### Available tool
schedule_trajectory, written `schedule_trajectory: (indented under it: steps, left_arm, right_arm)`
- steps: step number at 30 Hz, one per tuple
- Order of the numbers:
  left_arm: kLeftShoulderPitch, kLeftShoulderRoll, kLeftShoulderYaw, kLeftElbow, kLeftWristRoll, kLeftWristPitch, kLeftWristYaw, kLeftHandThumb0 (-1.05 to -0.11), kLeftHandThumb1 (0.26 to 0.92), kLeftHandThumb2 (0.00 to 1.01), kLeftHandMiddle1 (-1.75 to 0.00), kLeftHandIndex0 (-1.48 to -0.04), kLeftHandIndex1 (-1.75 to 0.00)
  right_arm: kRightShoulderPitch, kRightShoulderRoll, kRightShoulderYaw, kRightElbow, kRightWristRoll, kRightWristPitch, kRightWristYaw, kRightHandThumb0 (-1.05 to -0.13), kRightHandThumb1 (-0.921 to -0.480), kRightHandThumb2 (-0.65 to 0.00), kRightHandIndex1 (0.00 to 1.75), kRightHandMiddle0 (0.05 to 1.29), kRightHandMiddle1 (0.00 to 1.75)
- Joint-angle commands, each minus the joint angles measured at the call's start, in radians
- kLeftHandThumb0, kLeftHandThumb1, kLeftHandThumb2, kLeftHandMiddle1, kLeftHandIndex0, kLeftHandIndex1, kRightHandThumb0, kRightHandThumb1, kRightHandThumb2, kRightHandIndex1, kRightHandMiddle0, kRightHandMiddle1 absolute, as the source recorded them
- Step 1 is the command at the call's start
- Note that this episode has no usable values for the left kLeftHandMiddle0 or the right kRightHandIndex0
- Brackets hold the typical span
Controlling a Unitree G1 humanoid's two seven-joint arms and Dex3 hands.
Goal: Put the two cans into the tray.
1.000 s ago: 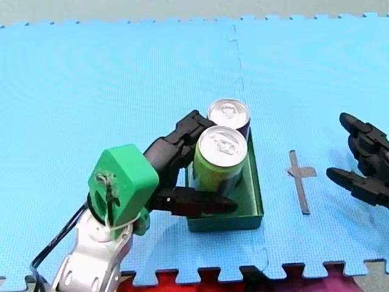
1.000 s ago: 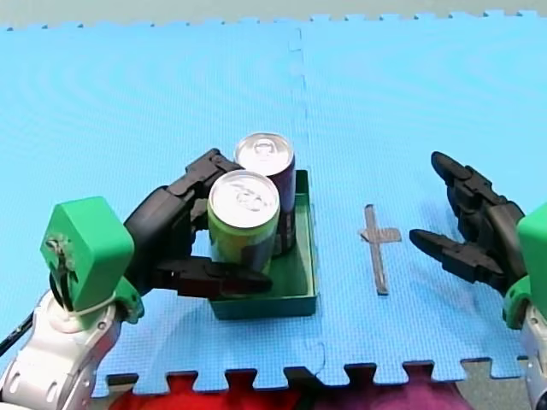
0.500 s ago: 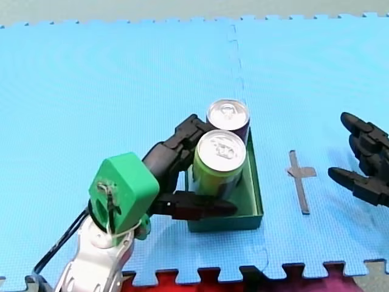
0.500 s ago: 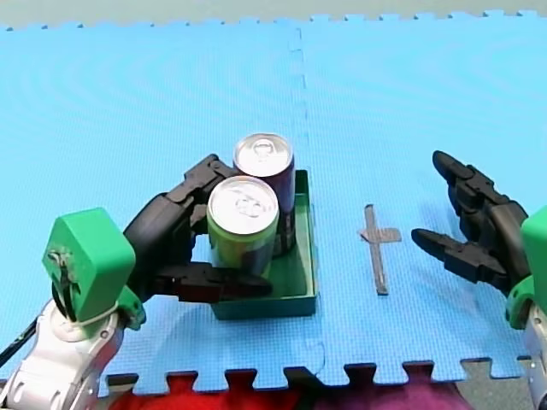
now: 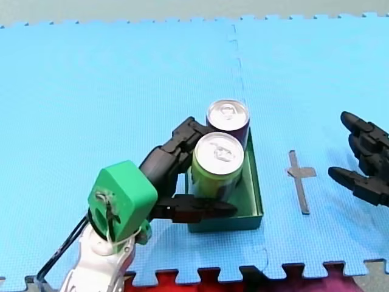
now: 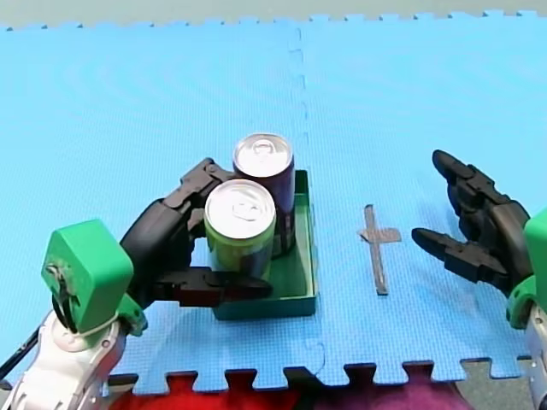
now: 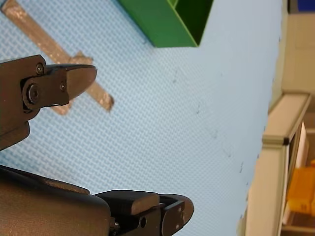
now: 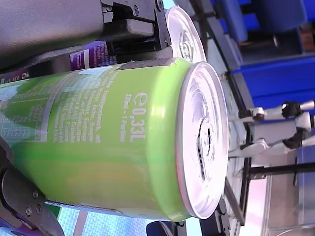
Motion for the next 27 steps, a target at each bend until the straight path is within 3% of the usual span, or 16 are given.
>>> schedule_trajectory:
  steps: [1, 27]
  left_arm:
    - [0.001, 0.0, 0.006, 0.003, -0.007, -0.013, 0.0, -0.715, 0.921, 0.29, -1.75, -0.28, -1.53]
    - [-0.016, -0.014, 0.023, 0.1, -0.018, -0.072, -0.009, -0.66, 0.921, 0.27, -1.75, -0.3, -1.5]
  right_arm:
    - [0.001, -0.006, -0.003, 0.002, 0.003, -0.006, 0.003, -1.048, -0.921, -0.145, 0.0, 0.24, 0.0]
    - [0.001, -0.006, -0.009, -0.001, 0.012, -0.018, 0.018, -1.048, -0.921, -0.154, 0.0, 0.24, 0.0]
